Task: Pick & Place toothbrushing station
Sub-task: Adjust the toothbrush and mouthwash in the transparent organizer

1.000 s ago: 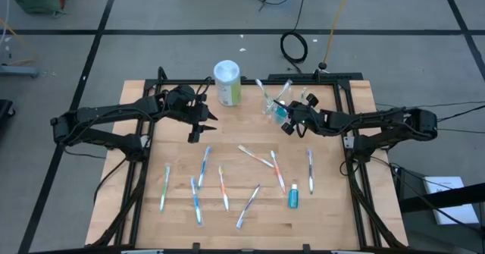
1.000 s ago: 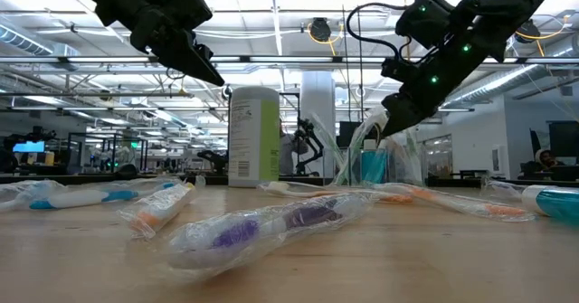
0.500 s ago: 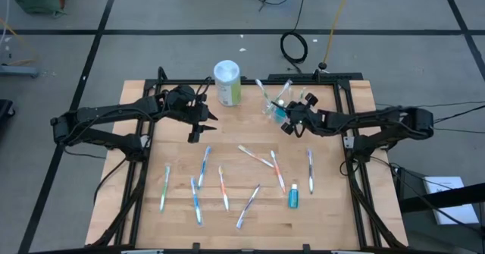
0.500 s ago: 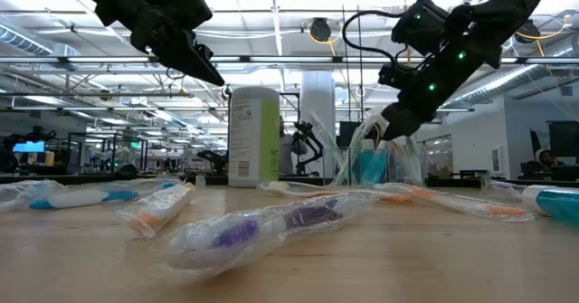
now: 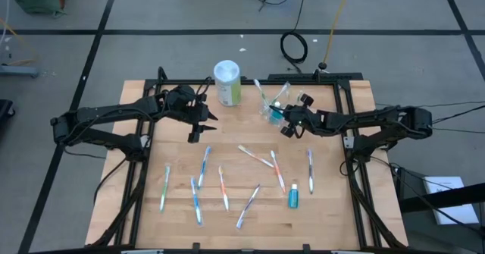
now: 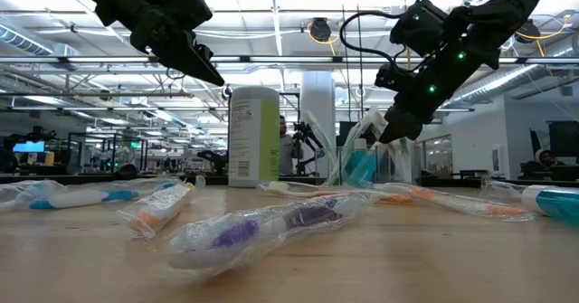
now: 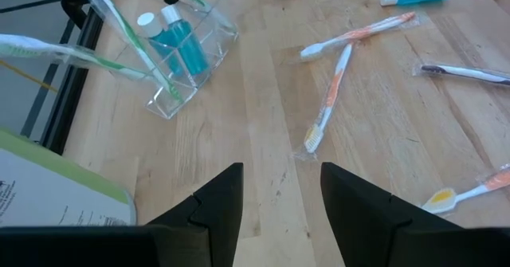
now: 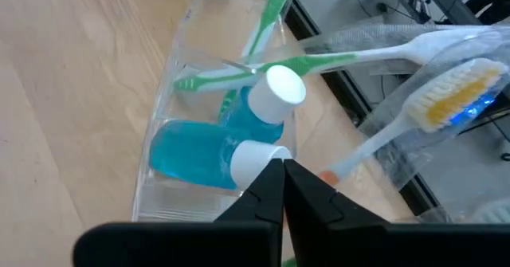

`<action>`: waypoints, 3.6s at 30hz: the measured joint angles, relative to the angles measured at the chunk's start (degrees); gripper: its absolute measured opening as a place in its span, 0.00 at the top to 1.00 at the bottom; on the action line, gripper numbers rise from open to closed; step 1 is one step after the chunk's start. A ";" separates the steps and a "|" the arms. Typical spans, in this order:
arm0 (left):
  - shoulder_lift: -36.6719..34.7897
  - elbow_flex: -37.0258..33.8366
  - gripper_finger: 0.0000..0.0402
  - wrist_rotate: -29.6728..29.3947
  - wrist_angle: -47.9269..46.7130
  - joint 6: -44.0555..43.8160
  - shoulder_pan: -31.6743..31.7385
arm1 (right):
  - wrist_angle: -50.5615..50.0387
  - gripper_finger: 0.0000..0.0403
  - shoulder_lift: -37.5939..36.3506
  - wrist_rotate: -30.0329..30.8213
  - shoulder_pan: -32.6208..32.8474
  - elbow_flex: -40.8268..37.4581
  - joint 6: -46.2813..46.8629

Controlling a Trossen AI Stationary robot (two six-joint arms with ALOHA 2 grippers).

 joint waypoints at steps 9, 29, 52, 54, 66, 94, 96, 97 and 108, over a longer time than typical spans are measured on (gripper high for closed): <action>0.00 0.00 0.56 0.00 0.00 -0.02 0.00 | 4.26 1.00 0.09 -2.09 0.00 -0.07 -1.85; -0.02 0.00 0.56 0.00 1.51 -0.04 0.01 | 11.59 1.00 0.11 -10.38 0.26 -0.07 -1.28; -0.02 0.00 0.56 0.02 1.48 -0.24 -0.04 | -11.04 1.00 -1.75 0.13 1.27 5.95 2.60; -0.02 0.00 0.56 0.04 1.48 -0.16 -0.04 | -11.63 1.00 -0.93 -1.46 0.42 5.94 2.93; -0.02 0.00 0.56 0.02 1.46 0.63 -0.04 | -11.40 1.00 1.47 0.21 -1.03 5.95 2.87; -0.02 0.00 0.56 0.02 1.40 0.83 -0.04 | -1.66 1.00 1.46 -10.28 -1.12 5.90 -5.11; -0.02 0.00 0.56 0.02 1.40 0.76 -0.04 | -1.45 1.00 1.10 -8.76 -0.53 5.90 -4.81; -0.02 0.00 0.56 0.02 1.40 0.70 -0.04 | -1.70 1.00 0.46 -6.72 -0.27 5.90 -4.87; -0.02 0.00 0.56 0.07 1.38 0.62 -0.05 | -5.96 1.00 3.73 -2.65 -1.59 5.96 -2.48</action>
